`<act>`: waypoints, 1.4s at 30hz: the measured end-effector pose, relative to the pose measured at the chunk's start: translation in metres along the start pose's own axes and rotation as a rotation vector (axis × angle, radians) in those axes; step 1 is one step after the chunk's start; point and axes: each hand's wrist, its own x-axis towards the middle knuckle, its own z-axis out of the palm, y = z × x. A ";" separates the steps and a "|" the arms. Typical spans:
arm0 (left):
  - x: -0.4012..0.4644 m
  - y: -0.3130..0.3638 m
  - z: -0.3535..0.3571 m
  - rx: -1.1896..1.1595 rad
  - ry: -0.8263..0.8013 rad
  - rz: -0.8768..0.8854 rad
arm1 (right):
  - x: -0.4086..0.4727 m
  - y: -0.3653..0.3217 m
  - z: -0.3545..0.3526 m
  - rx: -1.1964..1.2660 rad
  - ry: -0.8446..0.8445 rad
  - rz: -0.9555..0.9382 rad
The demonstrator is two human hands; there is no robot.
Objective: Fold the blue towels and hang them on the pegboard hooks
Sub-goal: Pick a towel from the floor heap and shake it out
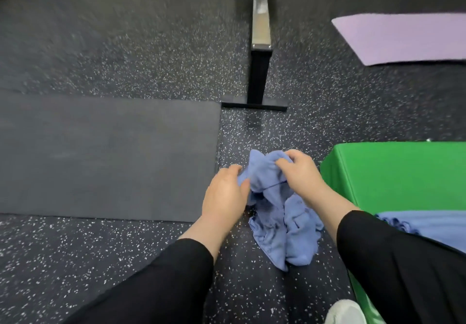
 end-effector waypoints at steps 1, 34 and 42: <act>-0.005 0.011 -0.014 -0.025 0.022 0.014 | -0.009 -0.020 -0.014 0.003 0.003 -0.027; -0.100 0.134 -0.120 -0.346 -0.060 0.260 | -0.118 -0.131 -0.114 0.052 0.047 -0.238; -0.092 0.128 -0.110 -0.190 0.011 0.243 | -0.111 -0.126 -0.105 0.232 -0.131 -0.178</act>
